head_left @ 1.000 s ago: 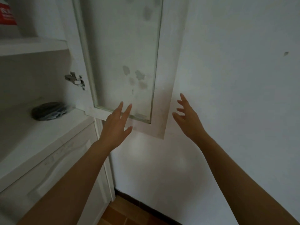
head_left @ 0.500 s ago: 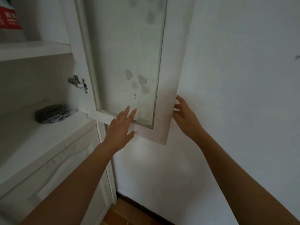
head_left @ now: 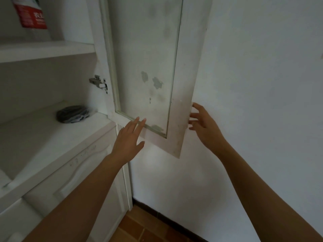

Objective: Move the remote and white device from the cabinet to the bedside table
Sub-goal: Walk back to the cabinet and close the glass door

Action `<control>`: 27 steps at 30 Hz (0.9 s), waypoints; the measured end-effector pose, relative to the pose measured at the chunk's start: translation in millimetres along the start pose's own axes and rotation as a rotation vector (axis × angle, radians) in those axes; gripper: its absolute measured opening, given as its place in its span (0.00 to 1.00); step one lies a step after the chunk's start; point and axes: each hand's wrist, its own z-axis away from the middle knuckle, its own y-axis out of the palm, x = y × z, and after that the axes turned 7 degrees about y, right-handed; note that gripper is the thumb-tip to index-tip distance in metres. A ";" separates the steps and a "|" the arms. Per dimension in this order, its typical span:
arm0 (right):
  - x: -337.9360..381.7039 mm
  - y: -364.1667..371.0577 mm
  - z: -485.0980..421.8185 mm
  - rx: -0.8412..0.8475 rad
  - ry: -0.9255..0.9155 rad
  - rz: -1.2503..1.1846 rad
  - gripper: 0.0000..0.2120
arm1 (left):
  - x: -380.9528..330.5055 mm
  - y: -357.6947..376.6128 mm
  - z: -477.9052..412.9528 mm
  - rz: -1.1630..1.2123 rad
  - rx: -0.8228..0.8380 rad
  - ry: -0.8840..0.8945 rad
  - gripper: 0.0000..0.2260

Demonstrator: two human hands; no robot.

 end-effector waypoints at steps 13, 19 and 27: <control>28.2 23.4 36.9 0.075 -0.093 -0.142 0.17 | -5.6 -31.6 82.7 -0.082 -0.244 -0.109 0.21; 45.5 28.0 38.7 0.210 -0.207 -0.174 0.20 | -22.2 -39.5 115.1 -0.144 -0.243 -0.198 0.26; 56.3 50.9 43.1 0.411 -0.279 -0.175 0.19 | -63.7 -45.7 148.4 -0.169 -0.351 -0.211 0.22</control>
